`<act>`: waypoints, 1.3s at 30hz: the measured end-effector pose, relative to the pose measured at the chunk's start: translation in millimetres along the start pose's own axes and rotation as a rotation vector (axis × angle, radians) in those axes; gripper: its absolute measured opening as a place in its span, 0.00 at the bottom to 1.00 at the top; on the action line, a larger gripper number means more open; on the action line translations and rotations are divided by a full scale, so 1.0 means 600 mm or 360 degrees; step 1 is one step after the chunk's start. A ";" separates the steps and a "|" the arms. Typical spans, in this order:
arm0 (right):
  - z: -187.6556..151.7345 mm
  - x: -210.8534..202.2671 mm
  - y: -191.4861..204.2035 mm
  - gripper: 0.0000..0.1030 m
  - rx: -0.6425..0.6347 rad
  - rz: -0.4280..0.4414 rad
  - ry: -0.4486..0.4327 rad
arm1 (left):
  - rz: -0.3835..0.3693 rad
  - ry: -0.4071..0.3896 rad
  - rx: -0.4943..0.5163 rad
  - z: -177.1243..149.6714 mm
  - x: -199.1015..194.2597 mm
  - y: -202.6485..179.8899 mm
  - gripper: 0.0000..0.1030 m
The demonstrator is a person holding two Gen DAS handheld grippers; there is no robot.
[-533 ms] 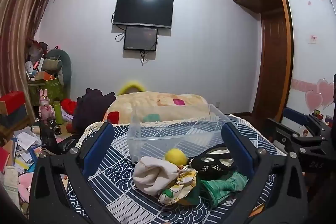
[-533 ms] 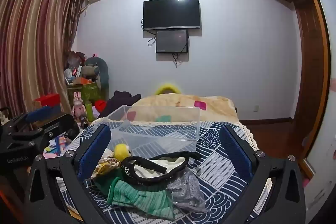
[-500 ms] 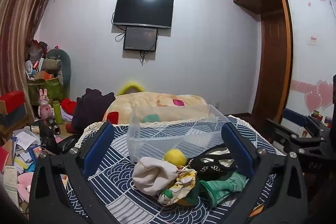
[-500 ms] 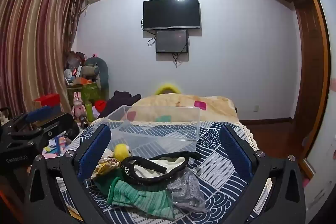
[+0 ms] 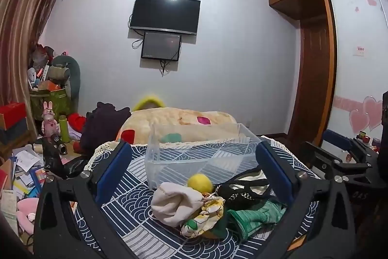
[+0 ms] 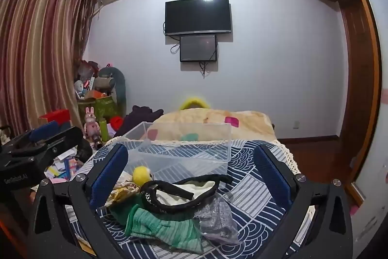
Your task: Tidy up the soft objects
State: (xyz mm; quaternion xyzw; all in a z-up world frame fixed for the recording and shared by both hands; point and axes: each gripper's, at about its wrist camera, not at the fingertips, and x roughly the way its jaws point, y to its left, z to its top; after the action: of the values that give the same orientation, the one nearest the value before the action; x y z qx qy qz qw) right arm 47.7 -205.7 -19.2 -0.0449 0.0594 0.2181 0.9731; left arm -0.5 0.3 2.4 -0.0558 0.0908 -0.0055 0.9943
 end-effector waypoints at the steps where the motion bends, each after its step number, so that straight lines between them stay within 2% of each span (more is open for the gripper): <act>1: 0.000 -0.001 0.001 1.00 -0.0004 0.0000 -0.0002 | 0.0001 0.0001 0.0000 0.001 -0.001 0.001 1.00; 39: 0.006 -0.013 0.001 1.00 0.0014 0.0025 -0.0018 | 0.0034 -0.0011 0.0031 -0.005 -0.004 -0.005 1.00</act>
State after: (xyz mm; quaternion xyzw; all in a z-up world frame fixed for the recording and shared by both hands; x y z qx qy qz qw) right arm 40.6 -207.9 -14.6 -0.0388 0.0552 0.2258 0.9718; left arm -3.6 -2.7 0.4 -0.0452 0.0877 0.0044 0.9951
